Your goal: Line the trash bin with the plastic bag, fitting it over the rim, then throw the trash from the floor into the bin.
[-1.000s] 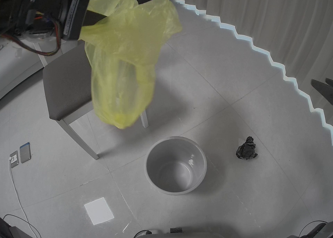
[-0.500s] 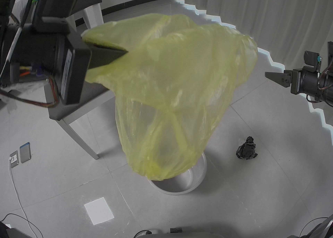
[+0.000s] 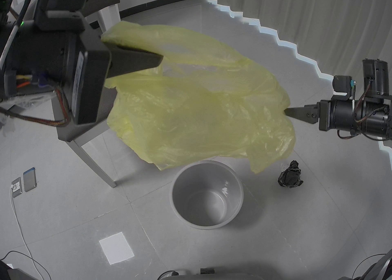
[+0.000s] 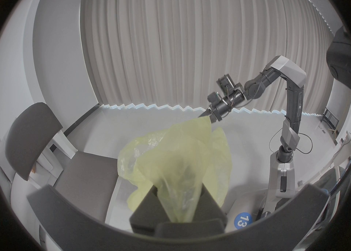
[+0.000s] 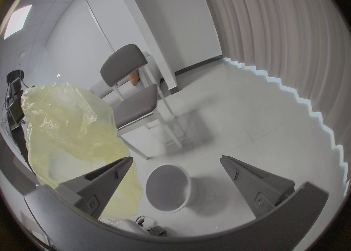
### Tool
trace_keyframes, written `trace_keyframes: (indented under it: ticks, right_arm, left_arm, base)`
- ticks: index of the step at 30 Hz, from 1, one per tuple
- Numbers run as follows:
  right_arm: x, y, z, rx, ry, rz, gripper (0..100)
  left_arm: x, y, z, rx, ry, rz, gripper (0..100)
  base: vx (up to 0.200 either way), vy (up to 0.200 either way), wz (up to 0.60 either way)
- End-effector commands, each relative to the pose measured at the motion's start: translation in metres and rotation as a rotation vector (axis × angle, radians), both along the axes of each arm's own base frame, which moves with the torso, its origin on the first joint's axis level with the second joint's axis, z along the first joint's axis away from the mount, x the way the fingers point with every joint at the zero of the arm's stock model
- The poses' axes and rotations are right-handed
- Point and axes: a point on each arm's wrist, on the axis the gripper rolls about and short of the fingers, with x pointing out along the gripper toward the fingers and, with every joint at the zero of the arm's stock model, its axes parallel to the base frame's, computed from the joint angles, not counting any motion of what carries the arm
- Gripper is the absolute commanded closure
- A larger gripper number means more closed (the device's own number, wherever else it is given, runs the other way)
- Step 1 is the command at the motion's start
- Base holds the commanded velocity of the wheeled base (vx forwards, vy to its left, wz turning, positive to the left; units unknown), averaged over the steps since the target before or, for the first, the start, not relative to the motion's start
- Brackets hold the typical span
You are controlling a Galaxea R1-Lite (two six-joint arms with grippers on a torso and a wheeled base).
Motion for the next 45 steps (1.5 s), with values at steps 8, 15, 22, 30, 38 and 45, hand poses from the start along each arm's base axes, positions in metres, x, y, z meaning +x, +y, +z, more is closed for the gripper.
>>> trace_keyframes:
  ticks: [8,15,22,30,38,45]
  right_arm:
    - [-0.052,-0.003,-0.003,0.005,0.005,0.043,0]
    - [-0.089,-0.002,-0.015,-0.011,0.052,0.105,0]
    - [-0.088,0.004,-0.028,-0.022,0.096,0.128,0]
    - [-0.118,0.005,-0.026,-0.016,0.065,0.194,0]
    - [-0.147,-0.008,-0.027,-0.011,0.038,0.201,0]
    - [-0.131,-0.005,-0.031,-0.028,0.102,0.176,0]
  left_arm:
    - [0.004,0.0,0.002,-0.007,-0.002,0.022,100]
    - [0.005,-0.001,0.004,-0.025,-0.016,0.024,100]
    - [0.004,0.0,0.006,-0.033,-0.024,0.019,100]
    - [0.005,-0.001,0.006,-0.034,-0.023,0.024,100]
    - [0.009,0.006,0.007,-0.038,-0.027,0.058,100]
    - [0.006,0.007,0.01,-0.048,-0.034,0.05,100]
  base:
    - [0.0,0.0,0.0]
    - [0.0,0.0,0.0]
    - [0.0,0.0,0.0]
    - [0.0,0.0,0.0]
    - [0.0,0.0,0.0]
    - [0.0,0.0,0.0]
